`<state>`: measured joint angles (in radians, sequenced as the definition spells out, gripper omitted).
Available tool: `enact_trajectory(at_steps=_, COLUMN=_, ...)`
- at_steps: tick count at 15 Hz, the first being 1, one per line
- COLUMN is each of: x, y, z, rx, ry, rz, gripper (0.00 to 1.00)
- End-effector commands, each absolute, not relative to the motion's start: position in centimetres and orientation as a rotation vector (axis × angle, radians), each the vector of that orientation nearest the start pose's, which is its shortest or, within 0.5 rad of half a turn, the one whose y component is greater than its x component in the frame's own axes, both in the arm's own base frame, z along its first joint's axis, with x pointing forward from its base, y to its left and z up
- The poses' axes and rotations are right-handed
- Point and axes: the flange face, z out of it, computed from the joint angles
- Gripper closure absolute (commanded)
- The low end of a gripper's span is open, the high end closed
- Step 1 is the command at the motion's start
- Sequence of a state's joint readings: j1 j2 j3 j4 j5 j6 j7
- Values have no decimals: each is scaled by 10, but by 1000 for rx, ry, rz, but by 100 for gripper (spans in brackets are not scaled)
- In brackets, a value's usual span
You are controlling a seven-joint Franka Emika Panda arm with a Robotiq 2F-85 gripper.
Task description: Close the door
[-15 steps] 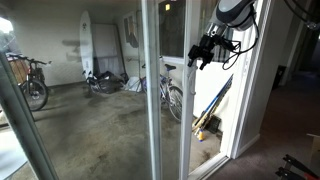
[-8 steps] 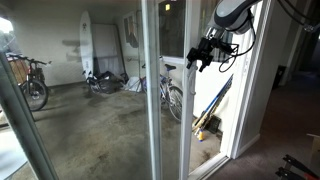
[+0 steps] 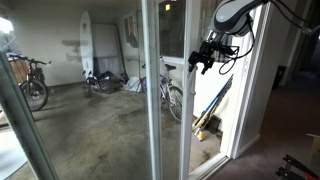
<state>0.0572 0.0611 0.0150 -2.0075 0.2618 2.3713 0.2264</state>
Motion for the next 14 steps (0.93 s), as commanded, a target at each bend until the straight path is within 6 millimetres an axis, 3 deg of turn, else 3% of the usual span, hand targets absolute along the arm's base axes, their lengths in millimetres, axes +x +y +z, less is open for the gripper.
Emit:
enact_trajectory(at_steps=1, x=583, y=23, z=458, rx=-2859, ry=557, rz=-357, gripper=0)
enact_trajectory(at_steps=14, x=569, y=-33, z=451, rx=-2856, ry=786, rz=-265, gripper=0)
